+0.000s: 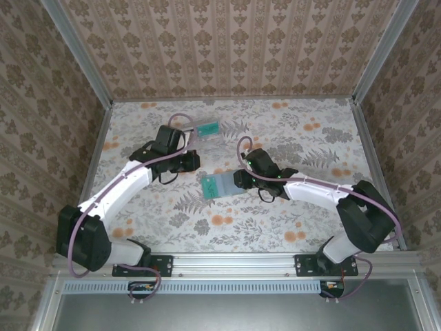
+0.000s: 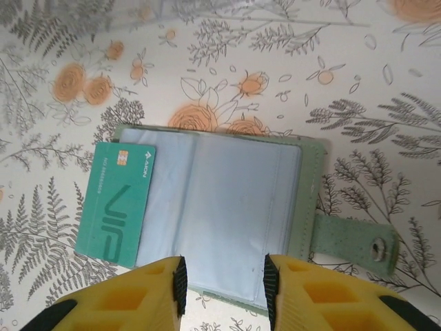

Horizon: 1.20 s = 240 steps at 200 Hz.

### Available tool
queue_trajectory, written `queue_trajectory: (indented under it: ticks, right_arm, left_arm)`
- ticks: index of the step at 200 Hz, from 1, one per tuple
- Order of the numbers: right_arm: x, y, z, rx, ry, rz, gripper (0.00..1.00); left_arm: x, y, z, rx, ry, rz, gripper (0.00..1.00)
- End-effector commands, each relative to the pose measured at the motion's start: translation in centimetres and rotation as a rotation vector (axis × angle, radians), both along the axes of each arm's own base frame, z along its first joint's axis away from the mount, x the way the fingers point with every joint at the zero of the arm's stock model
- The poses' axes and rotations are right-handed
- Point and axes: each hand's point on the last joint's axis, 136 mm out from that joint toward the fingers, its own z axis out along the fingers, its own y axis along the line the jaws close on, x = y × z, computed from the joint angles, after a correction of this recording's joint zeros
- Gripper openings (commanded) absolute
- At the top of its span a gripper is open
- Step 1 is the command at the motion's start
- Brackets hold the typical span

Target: Take the credit cards out of the card holder

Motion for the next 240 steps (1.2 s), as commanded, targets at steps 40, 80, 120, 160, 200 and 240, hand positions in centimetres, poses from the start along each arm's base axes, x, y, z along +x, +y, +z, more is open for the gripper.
queue_trajectory:
  ticks: [40,80,120,160,200,240]
  right_arm:
    - [-0.9,0.0,-0.2,0.014,0.002,0.048,0.28]
    - [-1.6,3.9,-0.6,0.063,0.043,0.146,0.23]
    - [-1.5,7.4,-2.4,0.06,0.114,0.194,0.11]
    - [-1.0,9.2,-3.3,0.057,0.145,0.21,0.07]
    - [-0.9,9.9,-5.2,0.035,0.182,0.21,0.04]
    - [-0.9,9.2,-7.1,-0.011,0.209,0.19,0.04]
  left_arm:
    - [-2.0,-0.4,-6.2,-0.055,0.194,0.043,0.23]
    - [-2.7,-1.2,-9.8,-0.164,0.268,0.106,0.25]
    - [-3.4,-1.6,-12.1,-0.229,0.299,0.132,0.3]
    - [-3.7,-1.7,-13.1,-0.239,0.308,0.132,0.31]
    - [-3.5,-1.8,-13.5,-0.242,0.313,0.133,0.3]
    - [-3.7,-1.6,-13.7,-0.223,0.319,0.139,0.3]
